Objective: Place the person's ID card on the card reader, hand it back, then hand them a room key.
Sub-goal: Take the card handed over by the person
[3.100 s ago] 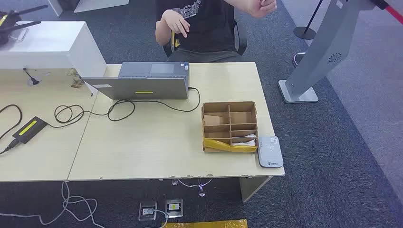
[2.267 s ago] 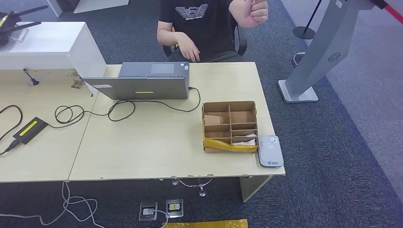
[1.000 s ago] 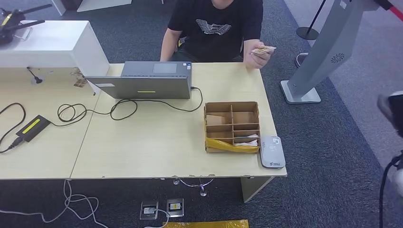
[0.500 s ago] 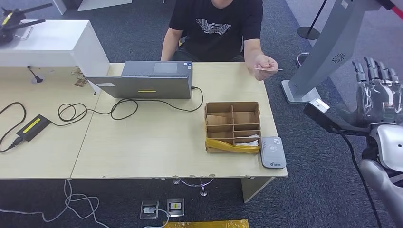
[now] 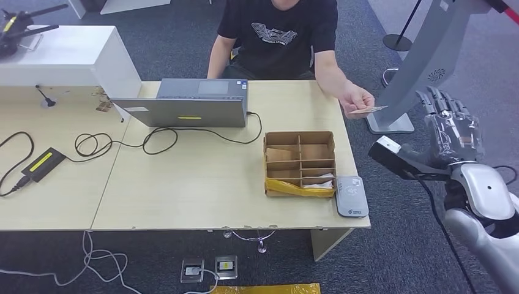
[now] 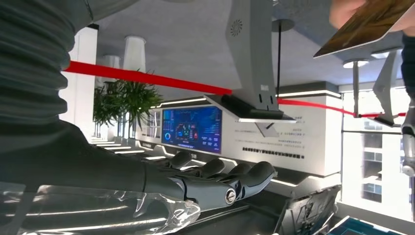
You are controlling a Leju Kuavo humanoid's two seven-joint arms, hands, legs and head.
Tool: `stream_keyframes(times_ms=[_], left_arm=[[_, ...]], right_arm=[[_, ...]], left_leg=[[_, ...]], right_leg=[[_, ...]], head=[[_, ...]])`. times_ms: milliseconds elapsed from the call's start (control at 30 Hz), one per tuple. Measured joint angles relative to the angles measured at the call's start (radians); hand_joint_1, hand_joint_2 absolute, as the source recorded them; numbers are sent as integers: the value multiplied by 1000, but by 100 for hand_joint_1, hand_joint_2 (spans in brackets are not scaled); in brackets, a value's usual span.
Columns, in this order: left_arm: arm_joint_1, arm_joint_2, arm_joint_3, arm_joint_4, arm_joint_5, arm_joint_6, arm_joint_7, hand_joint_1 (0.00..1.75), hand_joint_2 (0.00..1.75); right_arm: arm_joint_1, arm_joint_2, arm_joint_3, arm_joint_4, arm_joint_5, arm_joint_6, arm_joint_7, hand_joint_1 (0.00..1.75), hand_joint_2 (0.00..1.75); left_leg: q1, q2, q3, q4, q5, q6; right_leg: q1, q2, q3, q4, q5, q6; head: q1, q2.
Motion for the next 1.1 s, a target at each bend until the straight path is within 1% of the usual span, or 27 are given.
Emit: stream_keyframes(times_ms=[167,333,467,767,1100], left_arm=[[1,0,-9,0,5,1,0,0,0],[3,0,-13,0,10,9,0,0,0],[3,0,-13,0,25,20,0,0,0],[3,0,-13,0,51,28,0,0,0],[3,1,-15,0,13,-9,-8,0,0]], right_arm=[[-32,8,95,43,-28,-20,0,0,175],[-38,9,136,59,-40,-48,6,0,175],[-38,15,156,70,-27,-71,18,0,175],[-39,25,187,84,-22,-74,10,0,175],[-67,50,217,100,-16,-69,-3,0,175]], left_leg=[[0,-1,0,0,0,0],[0,-1,-1,0,0,0],[0,-1,-1,0,0,0],[0,-1,-1,0,0,-1],[0,-1,-1,0,0,-1]], right_leg=[[0,0,-1,0,0,0],[0,0,-1,0,0,0],[0,0,-1,0,0,0],[0,0,-1,0,0,0],[0,0,-1,0,0,0]], head=[[0,0],[0,0],[0,0],[0,0],[0,0]])
